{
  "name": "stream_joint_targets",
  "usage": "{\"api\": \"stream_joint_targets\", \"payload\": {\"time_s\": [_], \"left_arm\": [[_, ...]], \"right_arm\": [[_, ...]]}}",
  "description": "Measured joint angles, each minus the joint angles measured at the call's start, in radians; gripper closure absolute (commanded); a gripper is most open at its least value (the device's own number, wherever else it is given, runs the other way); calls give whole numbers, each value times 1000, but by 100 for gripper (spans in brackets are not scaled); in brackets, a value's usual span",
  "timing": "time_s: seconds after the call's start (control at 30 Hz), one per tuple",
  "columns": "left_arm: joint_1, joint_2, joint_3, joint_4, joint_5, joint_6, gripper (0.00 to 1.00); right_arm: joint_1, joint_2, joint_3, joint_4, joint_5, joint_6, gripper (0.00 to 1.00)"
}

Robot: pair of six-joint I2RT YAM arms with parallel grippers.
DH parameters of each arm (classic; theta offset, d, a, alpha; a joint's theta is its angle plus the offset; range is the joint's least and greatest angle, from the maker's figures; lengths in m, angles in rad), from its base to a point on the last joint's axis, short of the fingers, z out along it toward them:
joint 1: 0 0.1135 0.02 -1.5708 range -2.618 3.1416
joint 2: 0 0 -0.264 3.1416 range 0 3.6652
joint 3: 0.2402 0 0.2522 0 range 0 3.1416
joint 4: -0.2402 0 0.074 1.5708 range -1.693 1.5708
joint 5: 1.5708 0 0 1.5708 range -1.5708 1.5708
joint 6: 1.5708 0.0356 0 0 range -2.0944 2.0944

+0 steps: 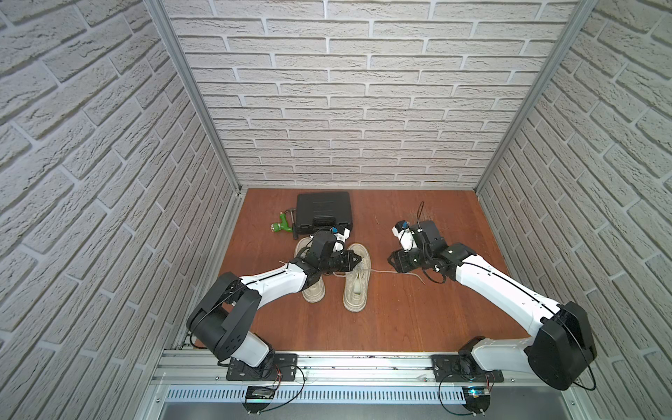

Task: Tie the shoes
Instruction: Wrap the shoelace around the shoelace.

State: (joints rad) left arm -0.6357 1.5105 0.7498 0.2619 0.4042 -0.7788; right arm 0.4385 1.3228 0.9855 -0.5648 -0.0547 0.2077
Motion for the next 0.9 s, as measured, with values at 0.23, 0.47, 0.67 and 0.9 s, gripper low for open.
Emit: {"api": "stream_joint_targets", "payload": {"time_s": [0.23,0.47,0.67,0.9], "left_arm": [[0,0,-1,0,-5,1,100],[0,0,-1,0,-10,3,100],[0,1,-1,-1,-14,8,100],[0,1,-1,-1,-15,12,100]], "right_arm": [[-66,60,0,-95,122,54,35],[-93,201,-5,-111,144,69,33],[-116,289,-14,-98,116,65,33],[-131,325,-14,-81,98,48,33]]}}
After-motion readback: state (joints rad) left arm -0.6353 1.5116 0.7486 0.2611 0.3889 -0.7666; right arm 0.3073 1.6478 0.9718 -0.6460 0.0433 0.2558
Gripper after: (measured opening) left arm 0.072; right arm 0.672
